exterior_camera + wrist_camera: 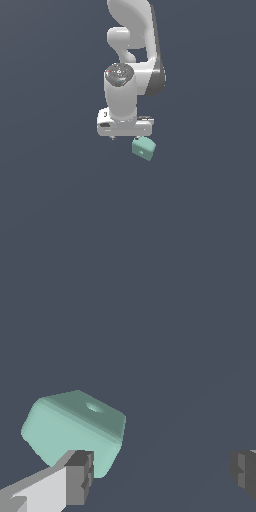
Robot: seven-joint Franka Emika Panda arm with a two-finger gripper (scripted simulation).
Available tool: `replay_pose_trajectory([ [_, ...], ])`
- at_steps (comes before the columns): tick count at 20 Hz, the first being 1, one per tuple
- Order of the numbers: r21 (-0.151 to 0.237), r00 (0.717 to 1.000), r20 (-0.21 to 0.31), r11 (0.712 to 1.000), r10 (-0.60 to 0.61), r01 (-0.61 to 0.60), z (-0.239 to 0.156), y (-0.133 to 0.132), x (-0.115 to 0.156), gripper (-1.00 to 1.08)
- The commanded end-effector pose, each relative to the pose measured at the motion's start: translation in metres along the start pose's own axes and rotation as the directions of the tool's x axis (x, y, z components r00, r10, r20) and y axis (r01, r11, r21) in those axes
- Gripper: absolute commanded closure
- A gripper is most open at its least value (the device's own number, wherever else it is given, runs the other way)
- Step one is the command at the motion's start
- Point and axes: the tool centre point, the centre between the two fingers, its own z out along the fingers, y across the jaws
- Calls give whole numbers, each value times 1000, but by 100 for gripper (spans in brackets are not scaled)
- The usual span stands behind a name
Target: Pick up the object and move it to a goal position.
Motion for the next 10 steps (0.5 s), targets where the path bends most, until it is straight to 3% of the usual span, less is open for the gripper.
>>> replay_pose_trajectory([
  [1,-1,1000,0,1000,-13,13,1,-1,0,-92],
  [10,-9,988,-2,988,-154,154,6,-12,-2,-92],
])
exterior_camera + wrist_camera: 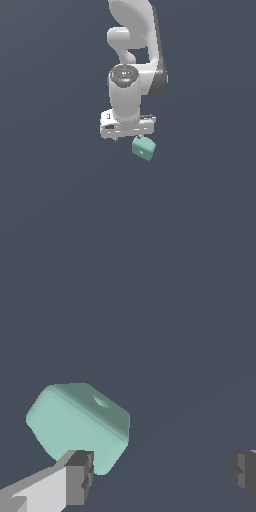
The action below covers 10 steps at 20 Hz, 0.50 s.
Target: Pick up the object and move it to a goal position.
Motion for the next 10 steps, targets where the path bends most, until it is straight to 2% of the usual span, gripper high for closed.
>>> replay_pose_trajectory([
  [1,-3,998,-1,998,-55,55,2,-4,0,-92],
  [6,-11,980,-2,980,-199,199,7,-16,-1,-92],
  [10,-19,944,-2,944,-330,330,12,-26,-1,-92],
])
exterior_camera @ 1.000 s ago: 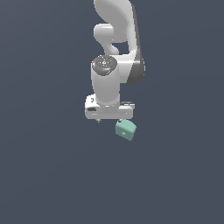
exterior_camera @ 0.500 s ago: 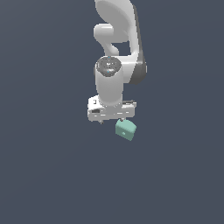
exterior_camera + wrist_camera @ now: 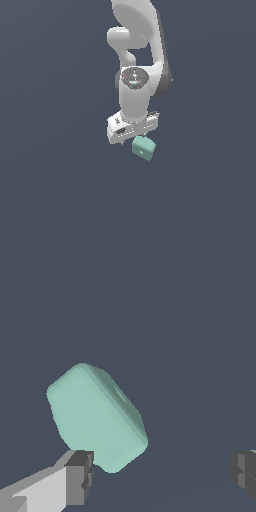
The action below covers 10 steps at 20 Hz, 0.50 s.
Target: Pick up the object and move it to a goal position.
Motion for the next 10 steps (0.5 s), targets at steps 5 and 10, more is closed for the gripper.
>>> replay_pose_trajectory([
  [5,-12,975,-2,975,-221,220,7,-17,4,-92],
  [10,-20,925,-2,924,-381,381,12,-31,6,-92],
])
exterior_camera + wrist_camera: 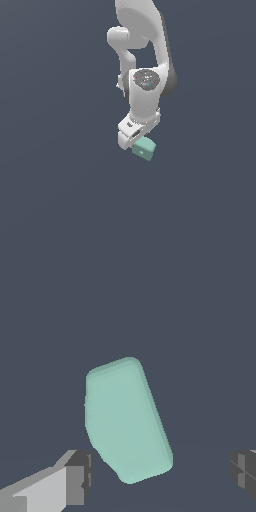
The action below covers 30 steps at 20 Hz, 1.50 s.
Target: Pick up the object and move it to a goal position.
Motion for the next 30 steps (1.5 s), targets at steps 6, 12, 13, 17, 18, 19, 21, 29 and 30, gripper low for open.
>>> replay_pose_trajectory([
  [6,-11,978,-2,978,-208,208,6,-15,8,-92],
  [12,-16,954,-2,954,-300,300,8,-22,12,-92],
  [13,-16,951,-2,951,-309,309,8,-23,13,-92],
  [17,-17,944,-2,944,-329,329,9,-25,13,-92],
  [18,-17,944,-2,944,-330,330,9,-25,13,-92],
  [19,-17,946,-2,946,-325,325,9,-25,13,-92],
  [21,-17,946,-2,946,-325,325,10,-25,13,-92],
  [29,-17,944,-3,944,-329,329,44,-25,13,-92],
  [30,-17,944,-3,944,-329,329,48,-25,13,-92],
])
